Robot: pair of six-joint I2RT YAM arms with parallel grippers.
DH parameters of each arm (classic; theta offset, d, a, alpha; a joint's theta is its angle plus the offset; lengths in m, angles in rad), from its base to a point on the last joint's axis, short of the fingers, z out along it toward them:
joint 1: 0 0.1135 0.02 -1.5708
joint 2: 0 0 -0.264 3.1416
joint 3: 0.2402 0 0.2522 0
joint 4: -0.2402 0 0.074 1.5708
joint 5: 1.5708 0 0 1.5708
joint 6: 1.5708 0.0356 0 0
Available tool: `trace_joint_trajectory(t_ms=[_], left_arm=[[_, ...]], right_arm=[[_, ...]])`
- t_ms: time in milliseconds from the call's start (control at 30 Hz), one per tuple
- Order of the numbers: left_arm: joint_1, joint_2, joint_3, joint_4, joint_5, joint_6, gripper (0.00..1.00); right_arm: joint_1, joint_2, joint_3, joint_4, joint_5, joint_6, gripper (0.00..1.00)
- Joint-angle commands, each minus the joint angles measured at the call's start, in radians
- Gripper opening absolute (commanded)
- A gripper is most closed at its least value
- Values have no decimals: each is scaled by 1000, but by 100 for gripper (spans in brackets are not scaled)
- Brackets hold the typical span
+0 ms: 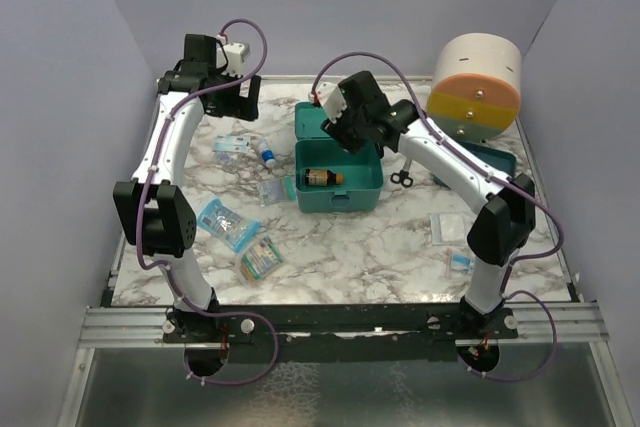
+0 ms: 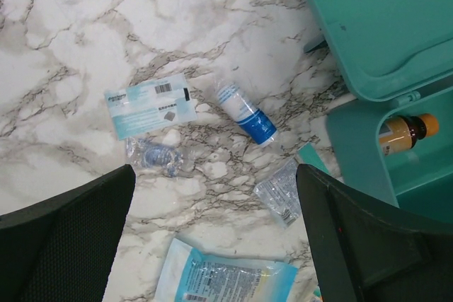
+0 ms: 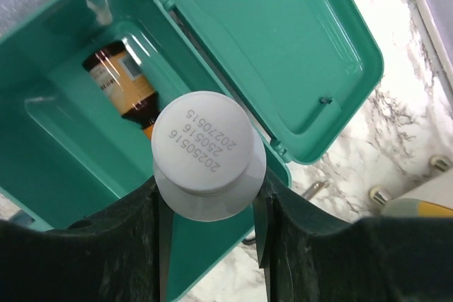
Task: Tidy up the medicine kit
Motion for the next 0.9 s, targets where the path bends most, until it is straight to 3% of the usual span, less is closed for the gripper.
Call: trace_joint_trajectory(t_ms=[0,467,867], left_arm=[[26,-24,-20,30,-13,-26,99],[71,-18,-49,71,-19,-31,99],[86,-19,-77,95,2,-28,99]], right_arm=[[47,44,53,-101,98,-120,1],[169,117,-19,-129,201,-223,1],[195,125,-111,-84,221,-255,1]])
